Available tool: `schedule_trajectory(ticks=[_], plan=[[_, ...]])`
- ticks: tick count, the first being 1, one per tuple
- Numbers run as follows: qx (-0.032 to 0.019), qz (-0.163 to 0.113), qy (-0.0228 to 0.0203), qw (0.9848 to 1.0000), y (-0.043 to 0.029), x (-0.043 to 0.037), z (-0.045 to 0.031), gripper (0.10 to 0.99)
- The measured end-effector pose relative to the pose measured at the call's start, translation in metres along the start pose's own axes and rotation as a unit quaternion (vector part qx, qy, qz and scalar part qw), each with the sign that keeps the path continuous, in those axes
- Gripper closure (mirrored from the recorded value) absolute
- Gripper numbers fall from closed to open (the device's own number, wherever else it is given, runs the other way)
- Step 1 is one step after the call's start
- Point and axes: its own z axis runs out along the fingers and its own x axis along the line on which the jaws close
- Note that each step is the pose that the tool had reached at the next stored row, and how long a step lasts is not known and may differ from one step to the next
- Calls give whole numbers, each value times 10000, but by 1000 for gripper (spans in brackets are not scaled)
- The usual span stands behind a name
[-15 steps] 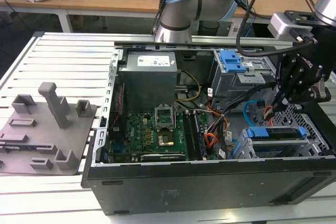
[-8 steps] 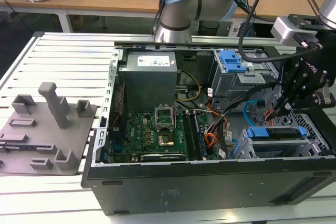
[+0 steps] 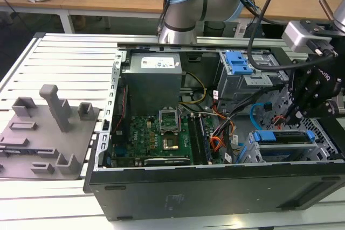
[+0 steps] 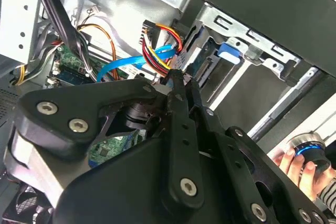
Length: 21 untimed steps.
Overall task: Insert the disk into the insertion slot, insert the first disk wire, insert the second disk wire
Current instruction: 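Insert the first disk wire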
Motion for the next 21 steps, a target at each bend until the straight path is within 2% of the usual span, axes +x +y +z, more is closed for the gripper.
schedule_trajectory(ticks=[7, 21], plan=[[0, 0, 0, 10000, -4, 92, 2, 922], [0, 0, -1, 10000, -22, 113, 56, 922]])
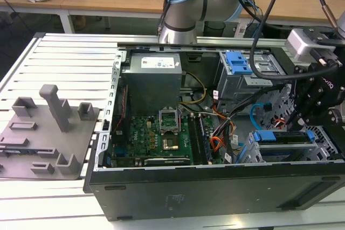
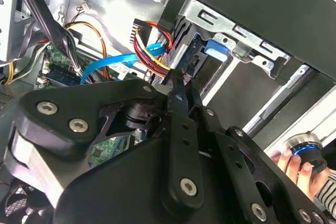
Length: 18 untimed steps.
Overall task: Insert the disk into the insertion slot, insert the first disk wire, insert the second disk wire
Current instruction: 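Insert the first disk wire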
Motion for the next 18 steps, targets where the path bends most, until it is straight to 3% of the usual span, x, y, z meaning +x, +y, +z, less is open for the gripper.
schedule_trajectory(ticks=[18], plan=[[-2, 0, 2, 10000, -58, 48, 86, 922]])
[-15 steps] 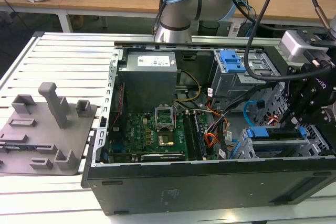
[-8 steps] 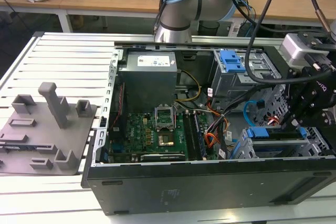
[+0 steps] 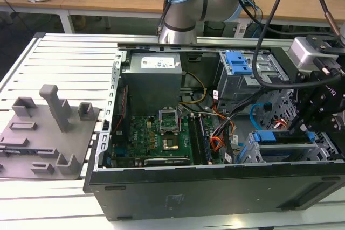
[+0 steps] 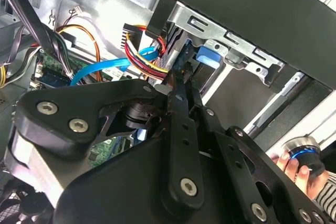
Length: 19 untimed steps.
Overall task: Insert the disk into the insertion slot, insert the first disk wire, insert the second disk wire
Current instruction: 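Insert the first disk wire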
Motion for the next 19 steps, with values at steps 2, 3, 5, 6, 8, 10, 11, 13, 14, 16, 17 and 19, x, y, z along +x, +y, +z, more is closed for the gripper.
schedule_trajectory(ticks=[2, 3, 5, 6, 8, 10, 11, 13, 14, 16, 17, 19], plan=[[0, 0, 0, 10000, -1, 0, 1, 922], [0, 0, -1, 10000, -1, 0, 1, 922], [-1, 0, -7, 10000, -1, 0, 8, 922], [-1, 0, -6, 10000, -1, 0, 7, 851], [0, 0, -1, 10000, -2, 0, 2, 784], [0, 0, 1, 10000, -1, 0, -15, 784], [-1, 0, -1, 10000, 1, 1, -51, 784], [0, 0, -1, 10000, 4, 2, -133, 784], [0, 0, -1, 10000, 7, 4, -201, 784], [0, 0, -1, 10000, 13, 7, -327, 784], [0, 0, -2, 10000, 13, 7, -335, 784], [0, 0, -1, 10000, 13, 7, -339, 784]])
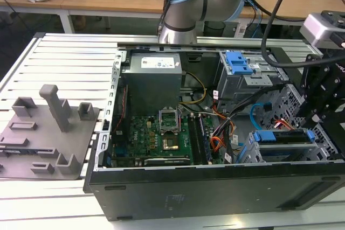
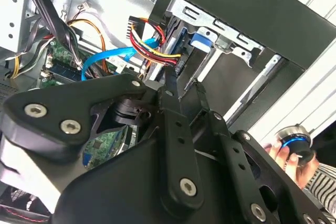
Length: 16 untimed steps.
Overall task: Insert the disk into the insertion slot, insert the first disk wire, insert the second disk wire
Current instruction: 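Insert the first disk wire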
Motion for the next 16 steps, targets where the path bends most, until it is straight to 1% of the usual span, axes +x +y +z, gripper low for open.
schedule_trajectory(ticks=[4, 7, 9, 12, 14, 16], plan=[[0, 0, 0, 10000, 0, 0, -3, 796], [0, 0, 0, 10000, 0, 0, -7, 980], [0, -1, 0, 10000, 1, 0, -10, 980], [0, 0, 0, 10000, 66, 3, 3, 980], [0, 0, 0, 10000, 151, 6, 9, 980], [0, 0, 0, 10000, 206, 8, 13, 980]])
